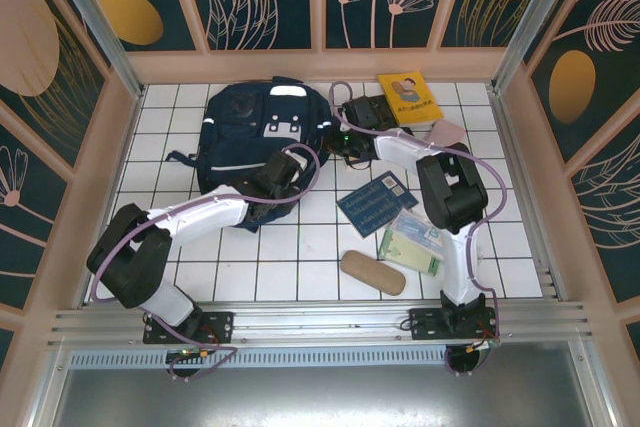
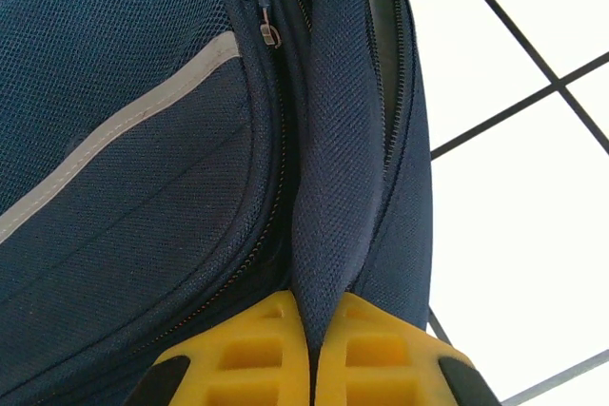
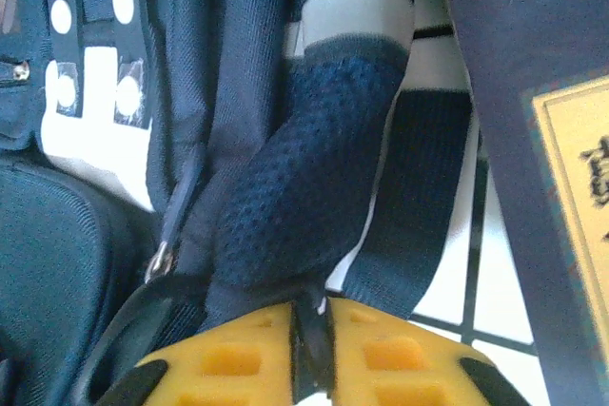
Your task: Pack books, pencil case, and school supplies into a backpack
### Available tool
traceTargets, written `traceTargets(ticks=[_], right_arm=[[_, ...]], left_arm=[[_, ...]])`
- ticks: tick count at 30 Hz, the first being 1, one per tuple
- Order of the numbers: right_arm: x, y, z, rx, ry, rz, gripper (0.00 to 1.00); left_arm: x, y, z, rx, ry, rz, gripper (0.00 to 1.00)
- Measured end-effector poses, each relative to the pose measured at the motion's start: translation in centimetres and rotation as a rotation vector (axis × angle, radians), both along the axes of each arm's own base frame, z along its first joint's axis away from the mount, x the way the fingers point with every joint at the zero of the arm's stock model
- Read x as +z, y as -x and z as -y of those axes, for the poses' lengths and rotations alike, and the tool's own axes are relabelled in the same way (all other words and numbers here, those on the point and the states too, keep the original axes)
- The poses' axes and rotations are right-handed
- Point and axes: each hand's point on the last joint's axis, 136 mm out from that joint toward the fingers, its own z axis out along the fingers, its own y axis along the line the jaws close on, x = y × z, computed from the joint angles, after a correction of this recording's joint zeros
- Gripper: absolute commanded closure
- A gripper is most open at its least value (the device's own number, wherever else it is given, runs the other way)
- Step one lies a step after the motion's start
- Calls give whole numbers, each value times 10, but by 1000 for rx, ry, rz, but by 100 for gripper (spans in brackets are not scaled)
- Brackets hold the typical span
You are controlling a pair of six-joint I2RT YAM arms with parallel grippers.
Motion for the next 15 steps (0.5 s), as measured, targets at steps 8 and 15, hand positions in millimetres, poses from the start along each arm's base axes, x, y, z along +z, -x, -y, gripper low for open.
traceTargets(ticks=[8,15], right_arm=[[15,-47,-21,3,-6,87,55],[28,-59,-95,129,-71,107,55]], left_arm=[[10,15,4,3,84,-50,100],[26,15,5,48,172,-48,100]])
